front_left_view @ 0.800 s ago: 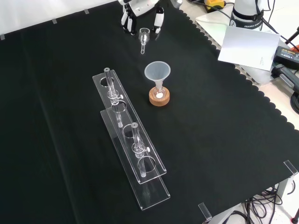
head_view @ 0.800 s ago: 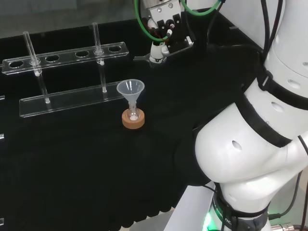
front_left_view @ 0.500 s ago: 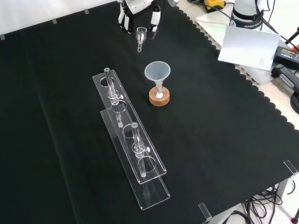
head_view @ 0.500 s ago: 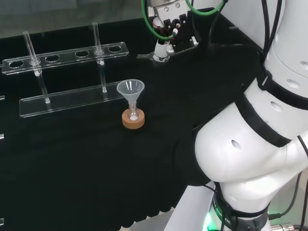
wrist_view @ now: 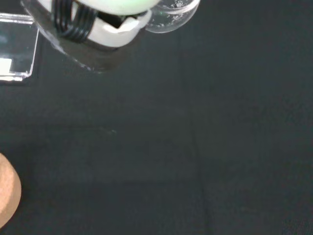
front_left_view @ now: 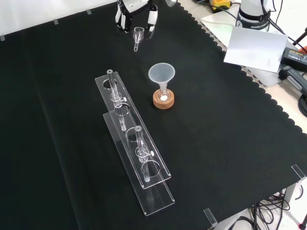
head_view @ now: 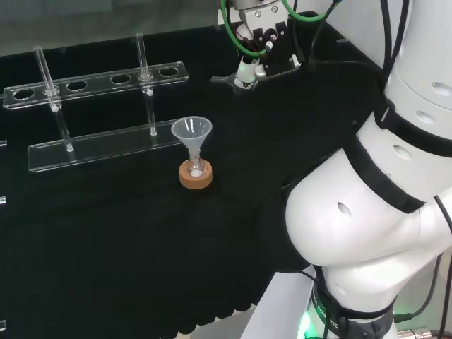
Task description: Put the weighing funnel back on the table.
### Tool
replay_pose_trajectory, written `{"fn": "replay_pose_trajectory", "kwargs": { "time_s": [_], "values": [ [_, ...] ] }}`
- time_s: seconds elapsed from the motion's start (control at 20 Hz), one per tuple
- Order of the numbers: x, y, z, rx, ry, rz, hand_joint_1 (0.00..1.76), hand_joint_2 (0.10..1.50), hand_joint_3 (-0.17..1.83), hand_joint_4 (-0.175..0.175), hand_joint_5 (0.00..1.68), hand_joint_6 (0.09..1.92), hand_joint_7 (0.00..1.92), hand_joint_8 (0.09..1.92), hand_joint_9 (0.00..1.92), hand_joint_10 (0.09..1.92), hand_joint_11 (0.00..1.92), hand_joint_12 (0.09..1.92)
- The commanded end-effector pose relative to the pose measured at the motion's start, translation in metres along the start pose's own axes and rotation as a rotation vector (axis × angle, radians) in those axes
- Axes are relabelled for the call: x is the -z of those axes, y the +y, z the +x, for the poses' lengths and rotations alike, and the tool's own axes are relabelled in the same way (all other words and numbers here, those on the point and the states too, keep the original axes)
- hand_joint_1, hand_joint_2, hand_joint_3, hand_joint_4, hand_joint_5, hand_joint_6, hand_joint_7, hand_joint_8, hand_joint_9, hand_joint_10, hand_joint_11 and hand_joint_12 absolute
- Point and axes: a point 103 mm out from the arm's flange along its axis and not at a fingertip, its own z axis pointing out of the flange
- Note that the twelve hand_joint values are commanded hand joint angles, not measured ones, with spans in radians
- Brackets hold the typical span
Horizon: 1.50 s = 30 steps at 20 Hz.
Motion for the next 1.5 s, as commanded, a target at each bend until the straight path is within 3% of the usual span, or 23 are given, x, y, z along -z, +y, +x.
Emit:
{"fn": "replay_pose_trajectory", "kwargs": {
  "time_s": [0.05,0.5,0.95,1.5],
  "values": [
    [-0.005,0.031,-0.011,0.010,0.017,0.030,1.12,0.72,0.53,0.175,1.29,0.59,0.75,0.65,1.23,0.09,1.08,0.85],
    [-0.026,0.090,-0.039,0.041,0.043,0.002,1.12,0.72,0.53,0.175,1.29,0.59,0.75,0.65,1.23,0.09,1.08,0.85],
    [-0.044,0.126,-0.034,0.081,0.042,0.016,1.12,0.72,0.53,0.175,1.29,0.59,0.75,0.65,1.24,0.09,1.08,0.85],
    [-0.070,0.157,-0.012,0.135,0.001,0.050,1.12,0.72,0.53,0.175,1.29,0.60,0.75,0.65,1.24,0.09,1.08,0.85]
  ]
}}
